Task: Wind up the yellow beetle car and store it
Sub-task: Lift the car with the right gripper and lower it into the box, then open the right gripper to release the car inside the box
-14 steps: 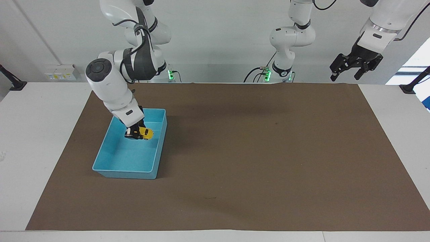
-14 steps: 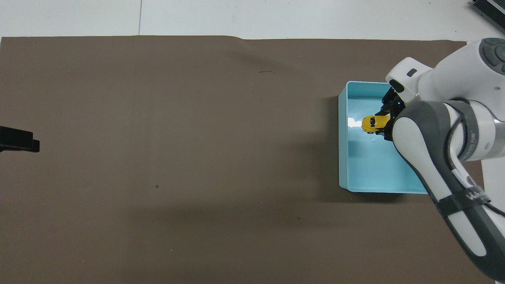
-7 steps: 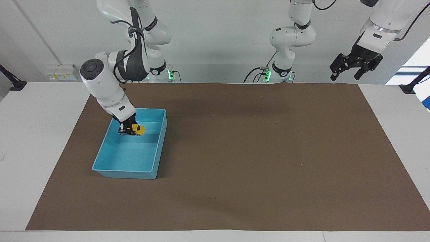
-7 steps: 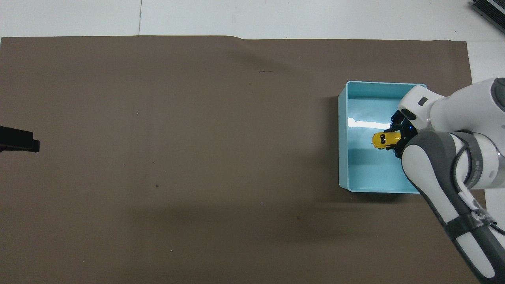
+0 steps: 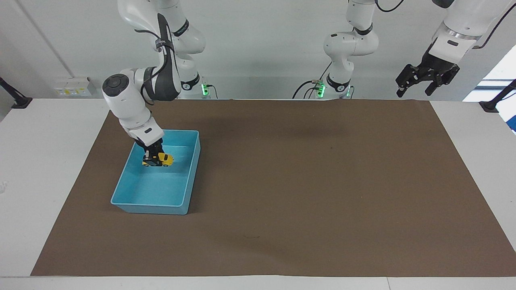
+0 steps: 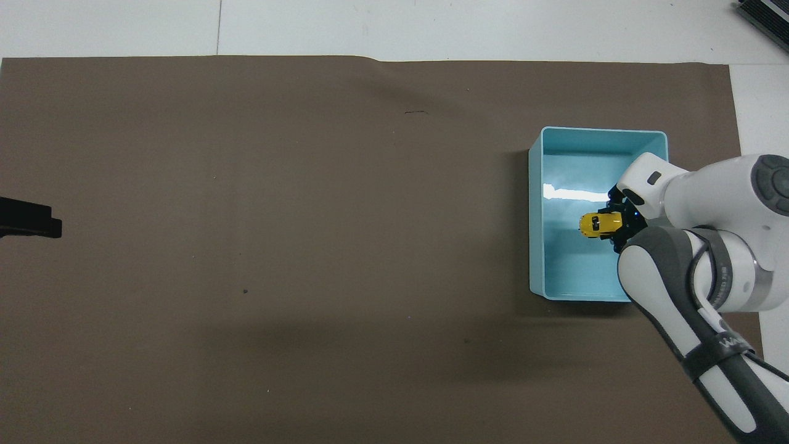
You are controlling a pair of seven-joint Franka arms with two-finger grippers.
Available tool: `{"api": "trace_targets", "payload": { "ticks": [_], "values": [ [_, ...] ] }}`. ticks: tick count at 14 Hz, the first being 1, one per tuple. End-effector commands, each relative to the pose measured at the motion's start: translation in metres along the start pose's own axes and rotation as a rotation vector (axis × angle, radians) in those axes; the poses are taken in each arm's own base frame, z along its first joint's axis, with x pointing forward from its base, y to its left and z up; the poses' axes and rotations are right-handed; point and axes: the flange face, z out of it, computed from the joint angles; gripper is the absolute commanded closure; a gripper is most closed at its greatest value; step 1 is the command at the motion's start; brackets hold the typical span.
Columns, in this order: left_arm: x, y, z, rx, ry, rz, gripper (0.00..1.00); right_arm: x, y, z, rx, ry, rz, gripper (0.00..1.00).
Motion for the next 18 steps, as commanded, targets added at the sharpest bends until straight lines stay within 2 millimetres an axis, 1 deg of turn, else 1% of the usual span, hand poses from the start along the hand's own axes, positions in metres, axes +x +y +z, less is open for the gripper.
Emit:
{"api": "trace_targets", "payload": {
  "ticks": [1, 4, 7, 10, 13, 17, 18],
  "values": [
    [0.000, -0.002, -0.002, -0.009, -0.007, 0.000, 0.00, -0.006, -0.008, 0.014, -0.025, 0.007, -0.017, 0.71],
    [0.000, -0.002, -0.002, -0.009, -0.007, 0.000, 0.00, -0.005, -0.006, 0.033, -0.030, 0.006, -0.046, 0.71],
    [0.000, -0.002, -0.002, -0.011, -0.007, 0.000, 0.00, 0.001, -0.004, 0.045, -0.046, 0.006, -0.062, 0.71],
    [0.000, -0.002, -0.002, -0.009, -0.007, 0.000, 0.00, 0.003, -0.003, 0.046, -0.058, 0.005, -0.067, 0.71],
    [0.000, -0.002, -0.002, -0.009, -0.007, 0.000, 0.00, 0.001, 0.000, 0.061, -0.064, 0.004, -0.074, 0.71],
    [0.000, -0.002, -0.002, -0.009, -0.007, 0.000, 0.00, 0.001, 0.000, 0.062, -0.066, 0.004, -0.074, 0.71],
    [0.000, -0.002, -0.002, -0.011, -0.007, 0.000, 0.00, 0.001, 0.000, 0.067, -0.059, 0.005, -0.074, 0.71]
  ]
}}
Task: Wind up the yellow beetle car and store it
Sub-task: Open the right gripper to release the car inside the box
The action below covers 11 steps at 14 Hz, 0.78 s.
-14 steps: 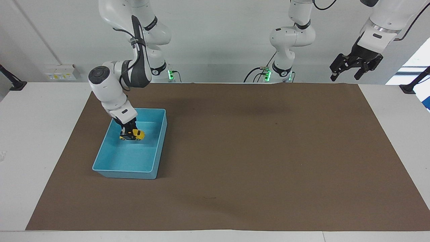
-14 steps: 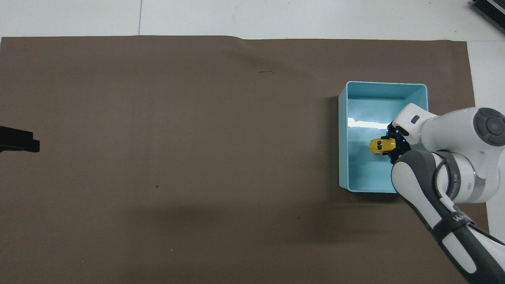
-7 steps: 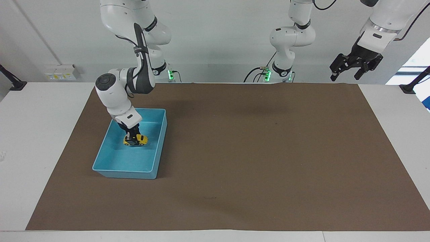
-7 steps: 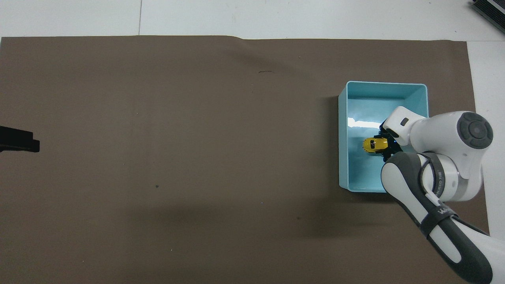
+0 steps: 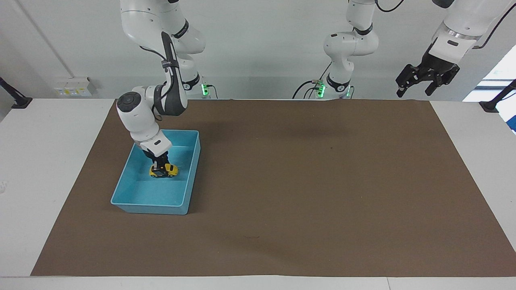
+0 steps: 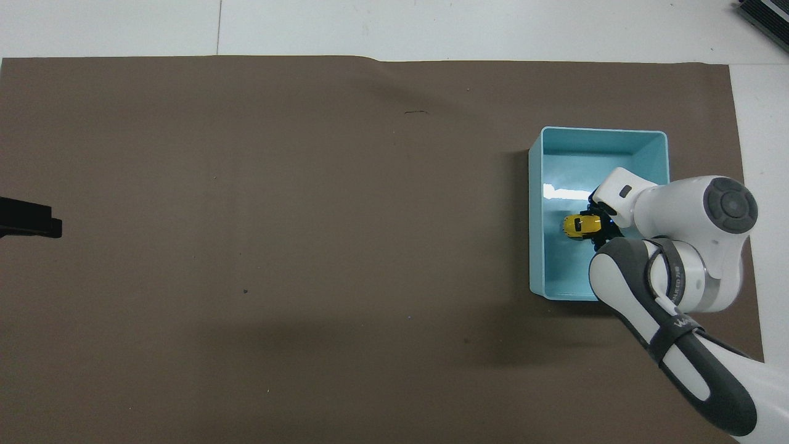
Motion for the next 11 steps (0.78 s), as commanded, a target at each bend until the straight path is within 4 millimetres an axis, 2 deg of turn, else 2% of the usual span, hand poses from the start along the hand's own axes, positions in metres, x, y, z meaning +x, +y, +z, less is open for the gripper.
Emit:
{"api": "trace_targets", "payload": {
  "ticks": [1, 4, 5, 6, 11],
  "values": [
    [-0.0002, -0.0018, -0.0022, -0.009, -0.007, 0.000, 0.00, -0.0025, -0.0010, 0.0057, -0.009, 0.008, -0.020, 0.71],
    [-0.0002, -0.0018, -0.0022, -0.009, -0.007, 0.000, 0.00, 0.0000, -0.0001, 0.0058, -0.012, 0.008, -0.025, 0.71],
    [-0.0002, -0.0018, -0.0022, -0.009, -0.007, 0.000, 0.00, 0.0000, -0.0006, 0.0064, -0.011, 0.008, -0.025, 0.69],
    [-0.0002, -0.0016, -0.0022, -0.011, -0.007, 0.000, 0.00, 0.0009, -0.0004, 0.0056, -0.012, 0.009, -0.022, 0.62],
    [-0.0002, -0.0016, -0.0022, -0.011, -0.007, 0.000, 0.00, 0.0009, -0.0006, 0.0064, -0.011, 0.009, -0.012, 0.56]
  ]
}}
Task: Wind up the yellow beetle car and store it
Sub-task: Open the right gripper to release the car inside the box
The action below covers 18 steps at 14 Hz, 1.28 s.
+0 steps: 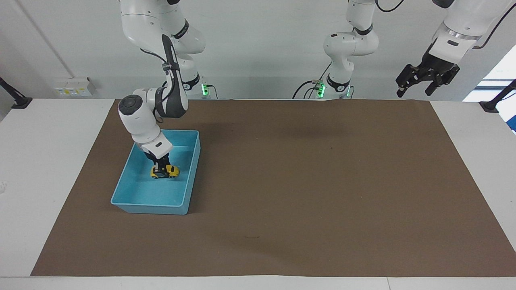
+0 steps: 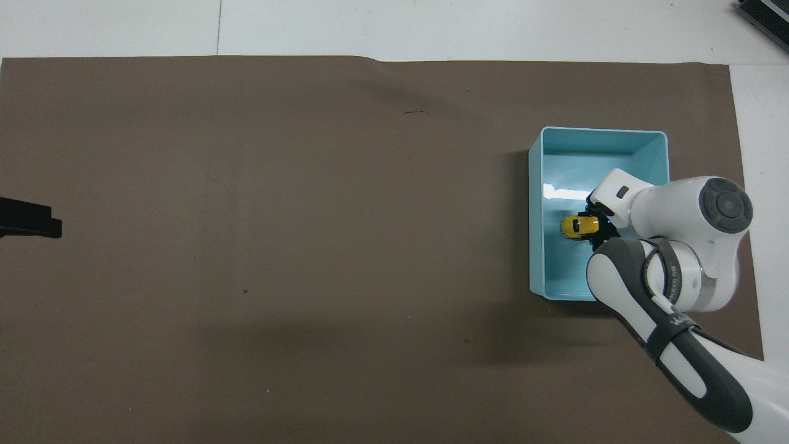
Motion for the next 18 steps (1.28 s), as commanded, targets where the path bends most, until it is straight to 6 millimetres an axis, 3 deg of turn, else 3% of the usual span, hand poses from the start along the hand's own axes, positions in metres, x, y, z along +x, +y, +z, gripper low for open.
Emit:
{"api": "trace_targets", "payload": {
  "ticks": [1, 3, 5, 11, 18],
  "values": [
    [0.000, -0.002, -0.002, -0.011, -0.007, 0.000, 0.00, 0.000, 0.000, 0.000, -0.018, 0.007, -0.011, 0.54],
    [0.000, -0.002, -0.002, -0.009, -0.007, 0.000, 0.00, 0.000, 0.000, 0.001, -0.016, 0.008, -0.005, 0.19],
    [0.000, -0.002, -0.002, -0.009, -0.007, 0.000, 0.00, 0.000, 0.002, 0.000, -0.012, 0.010, 0.008, 0.01],
    [0.000, -0.002, -0.002, -0.011, -0.007, 0.000, 0.00, 0.000, 0.013, -0.014, -0.012, 0.011, 0.006, 0.00],
    [0.000, -0.002, -0.002, -0.009, -0.007, 0.000, 0.00, 0.000, 0.036, -0.054, 0.006, 0.028, 0.042, 0.00]
  ]
}}
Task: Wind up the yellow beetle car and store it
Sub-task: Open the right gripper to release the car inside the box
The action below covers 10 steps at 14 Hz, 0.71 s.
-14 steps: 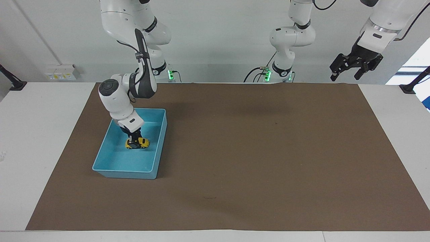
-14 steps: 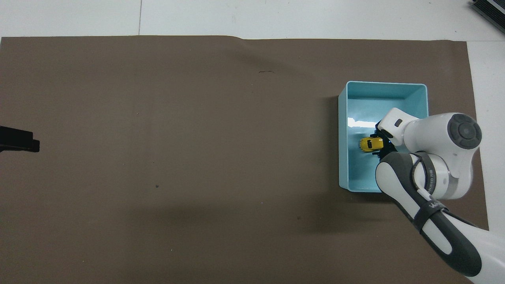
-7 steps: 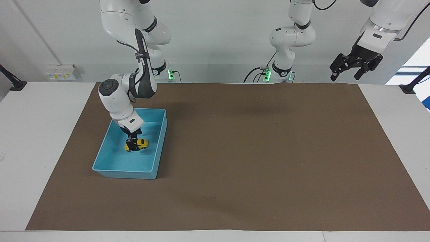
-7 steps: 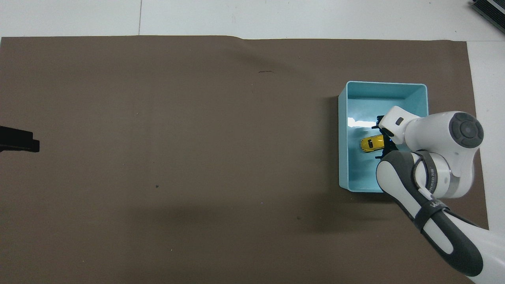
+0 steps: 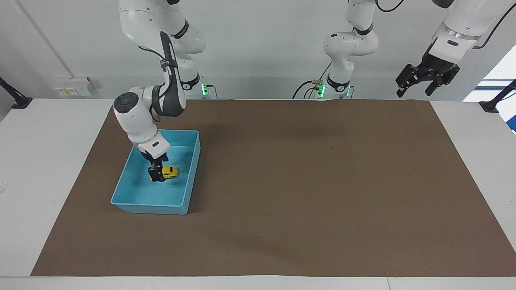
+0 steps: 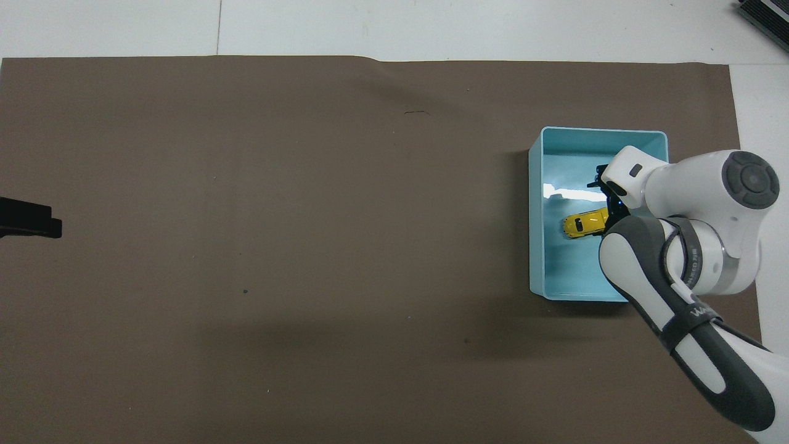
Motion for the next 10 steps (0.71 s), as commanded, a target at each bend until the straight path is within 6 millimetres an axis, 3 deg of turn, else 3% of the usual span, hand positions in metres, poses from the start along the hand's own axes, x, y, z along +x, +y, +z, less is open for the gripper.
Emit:
{"api": "trace_targets", "payload": {
  "ticks": [1, 10],
  "values": [
    [0.000, -0.002, -0.002, -0.009, -0.007, 0.000, 0.00, 0.001, 0.011, -0.018, 0.008, 0.020, 0.035, 0.00],
    [0.000, -0.002, -0.002, -0.009, -0.007, 0.000, 0.00, 0.000, 0.031, -0.071, 0.029, 0.027, 0.125, 0.00]
  ]
}}
